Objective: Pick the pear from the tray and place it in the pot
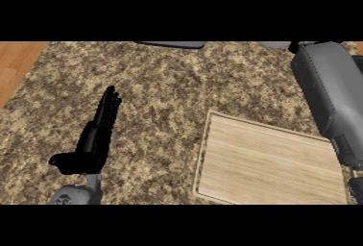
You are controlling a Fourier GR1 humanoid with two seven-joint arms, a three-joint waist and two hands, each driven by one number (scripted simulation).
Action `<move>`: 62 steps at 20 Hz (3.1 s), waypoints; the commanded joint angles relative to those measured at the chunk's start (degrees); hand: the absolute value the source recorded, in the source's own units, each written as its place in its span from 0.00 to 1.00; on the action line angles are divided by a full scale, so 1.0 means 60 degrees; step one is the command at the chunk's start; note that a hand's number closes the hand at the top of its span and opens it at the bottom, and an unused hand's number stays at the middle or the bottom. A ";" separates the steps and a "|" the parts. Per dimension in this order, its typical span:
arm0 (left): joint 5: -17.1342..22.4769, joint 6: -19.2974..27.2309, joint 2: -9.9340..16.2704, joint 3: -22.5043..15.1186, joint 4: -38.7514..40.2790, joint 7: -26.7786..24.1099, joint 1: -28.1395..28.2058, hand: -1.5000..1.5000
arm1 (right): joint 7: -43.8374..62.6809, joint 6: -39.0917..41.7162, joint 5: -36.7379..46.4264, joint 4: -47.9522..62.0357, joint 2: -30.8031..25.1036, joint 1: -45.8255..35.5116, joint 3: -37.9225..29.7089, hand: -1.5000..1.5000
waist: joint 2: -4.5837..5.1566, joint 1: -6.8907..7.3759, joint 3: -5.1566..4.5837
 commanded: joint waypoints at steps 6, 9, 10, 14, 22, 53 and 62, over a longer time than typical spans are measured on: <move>0.0071 0.0068 0.0072 0.0204 -0.0274 -0.0388 0.0701 0.50 | 0.0954 -0.1137 0.0579 0.1661 -0.0924 -0.0565 -0.0829 1.00 | -0.0148 -0.0413 0.0014; 0.0167 0.0047 0.0014 0.0350 0.0232 -0.0203 0.0327 0.50 | 0.1317 -0.1323 0.0768 0.2065 -0.0740 -0.0638 -0.0965 1.00 | -0.0156 -0.0579 0.0011; -0.0074 0.0212 -0.0131 0.0102 0.0056 -0.0358 0.0570 0.50 | 0.1183 -0.1275 0.0810 0.2180 -0.0854 -0.0767 -0.0999 1.00 | -0.0189 -0.0593 0.0012; -0.0047 0.0227 0.0227 0.0343 -0.0513 0.0219 0.0601 0.50 | 0.0895 -0.1939 0.0748 0.2423 -0.1146 -0.0179 -0.1318 1.00 | -0.0260 -0.0720 0.0020; 0.0032 0.0042 0.0110 0.0445 0.0173 -0.0517 0.0742 0.50 | -0.1026 -0.2877 -0.0426 0.3166 -0.2004 0.0564 -0.2565 1.00 | -0.0220 -0.0787 0.0023; -0.0221 0.0352 -0.0299 0.0303 0.0189 -0.0619 0.0874 0.50 | -0.8275 -0.6955 -0.6991 0.0791 -0.1462 0.2927 -0.7245 0.00 | -0.0312 -0.1098 0.0042; 0.0064 0.0067 0.0071 0.0681 -0.0380 -0.0261 0.1186 0.50 | -1.1465 -0.6474 -0.9939 -0.0789 -0.0839 0.5042 -0.7960 0.00 | -0.0400 -0.1173 0.0017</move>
